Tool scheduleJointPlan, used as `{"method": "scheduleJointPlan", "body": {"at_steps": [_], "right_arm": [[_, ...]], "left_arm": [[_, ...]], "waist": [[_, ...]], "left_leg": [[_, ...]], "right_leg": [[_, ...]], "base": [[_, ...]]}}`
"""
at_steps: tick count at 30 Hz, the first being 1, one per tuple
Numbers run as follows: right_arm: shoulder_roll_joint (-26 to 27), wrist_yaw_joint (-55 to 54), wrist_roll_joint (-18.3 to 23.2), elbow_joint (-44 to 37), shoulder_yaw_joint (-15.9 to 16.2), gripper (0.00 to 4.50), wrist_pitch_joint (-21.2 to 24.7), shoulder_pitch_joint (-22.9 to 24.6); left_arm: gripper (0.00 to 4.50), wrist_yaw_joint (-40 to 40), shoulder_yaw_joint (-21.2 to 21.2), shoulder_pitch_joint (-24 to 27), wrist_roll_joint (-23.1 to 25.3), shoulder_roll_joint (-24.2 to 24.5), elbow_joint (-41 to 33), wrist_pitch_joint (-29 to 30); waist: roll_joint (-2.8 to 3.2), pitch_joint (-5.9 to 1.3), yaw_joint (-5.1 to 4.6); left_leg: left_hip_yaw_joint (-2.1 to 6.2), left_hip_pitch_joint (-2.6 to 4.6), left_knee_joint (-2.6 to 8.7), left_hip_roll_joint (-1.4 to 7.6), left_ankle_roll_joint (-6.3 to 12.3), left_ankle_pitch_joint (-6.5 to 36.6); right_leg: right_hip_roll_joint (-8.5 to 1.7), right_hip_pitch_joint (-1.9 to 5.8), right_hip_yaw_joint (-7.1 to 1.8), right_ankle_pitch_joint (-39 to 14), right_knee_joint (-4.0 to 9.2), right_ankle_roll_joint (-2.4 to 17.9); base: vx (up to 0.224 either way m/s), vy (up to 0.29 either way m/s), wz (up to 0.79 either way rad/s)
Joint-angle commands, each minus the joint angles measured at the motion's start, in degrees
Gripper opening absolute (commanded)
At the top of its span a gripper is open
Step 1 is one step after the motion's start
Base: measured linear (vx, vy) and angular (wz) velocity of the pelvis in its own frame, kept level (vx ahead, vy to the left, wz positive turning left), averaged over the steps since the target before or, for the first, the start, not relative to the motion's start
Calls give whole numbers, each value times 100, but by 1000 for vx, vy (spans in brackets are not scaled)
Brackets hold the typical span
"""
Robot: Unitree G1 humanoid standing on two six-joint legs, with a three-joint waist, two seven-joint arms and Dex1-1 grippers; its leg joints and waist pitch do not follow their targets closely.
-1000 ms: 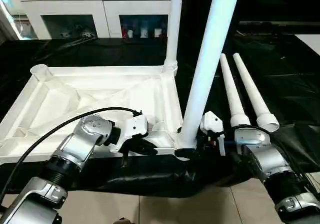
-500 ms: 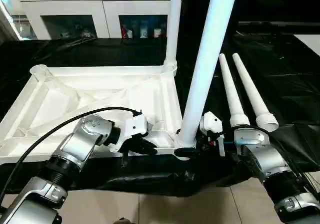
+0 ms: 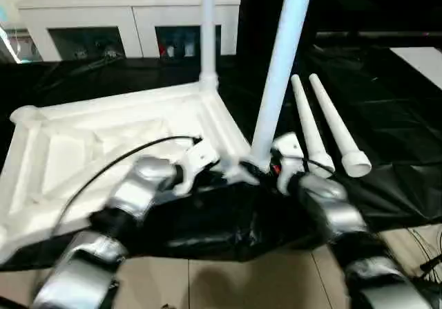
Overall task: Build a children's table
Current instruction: Rotate leg to tighten
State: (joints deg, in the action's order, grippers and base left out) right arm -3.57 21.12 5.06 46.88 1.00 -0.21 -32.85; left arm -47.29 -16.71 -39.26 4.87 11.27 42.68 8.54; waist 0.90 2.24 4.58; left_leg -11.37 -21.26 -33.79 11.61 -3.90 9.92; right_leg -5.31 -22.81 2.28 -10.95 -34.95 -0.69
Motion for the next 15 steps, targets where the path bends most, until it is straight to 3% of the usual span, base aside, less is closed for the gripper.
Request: {"method": "scheduleJointPlan", "body": {"at_steps": [1, 4, 6, 10, 14, 15], "right_arm": [[462, -745, 271, 508, -228, 270, 247, -66], [711, -1253, 341, 678, -429, 270, 165, -208], [745, -1345, 225, 706, -396, 270, 90, -245], [736, -1359, 74, 776, -345, 270, 11, -282], [688, -1311, -62, 832, -308, 270, -125, -288], [701, -1181, 48, 773, -380, 305, -131, -265]], "left_arm": [[0, 815, 134, -126, -2, -375, 479, -100], [0, 965, 97, -238, 64, -571, 723, -265], [0, 908, 27, -272, 117, -617, 794, -395], [0, 801, -20, -310, 187, -623, 926, -594], [0, 701, -19, -334, 240, -593, 1072, -770], [0, 622, -19, -332, 236, -583, 1094, -857]], "waist": [[-27, -242, -48], [-19, -248, -40], [-7, -252, -44], [-5, -265, -35], [-27, -257, -30], [-27, -254, -27]], "left_leg": [[136, 139, 513, 104, -218, 2372], [157, 165, 521, 111, -212, 2501], [160, 163, 543, 112, -195, 2568], [152, 151, 579, 121, -151, 2455], [140, 140, 573, 105, -96, 2463], [141, 151, 574, 108, -84, 2476]], "right_leg": [[-273, 89, -149, -2688, 597, 823], [-288, 73, -146, -2852, 637, 720], [-277, 60, -139, -2774, 653, 680], [-273, 92, -141, -2408, 643, 753], [-290, 89, -158, -2450, 656, 790], [-293, 84, -159, -2494, 663, 784]], "base": [[0, 0, 0], [0, 0, 0], [0, 0, 0], [0, 0, 0], [0, 0, 0], [0, 0, 0]]}}
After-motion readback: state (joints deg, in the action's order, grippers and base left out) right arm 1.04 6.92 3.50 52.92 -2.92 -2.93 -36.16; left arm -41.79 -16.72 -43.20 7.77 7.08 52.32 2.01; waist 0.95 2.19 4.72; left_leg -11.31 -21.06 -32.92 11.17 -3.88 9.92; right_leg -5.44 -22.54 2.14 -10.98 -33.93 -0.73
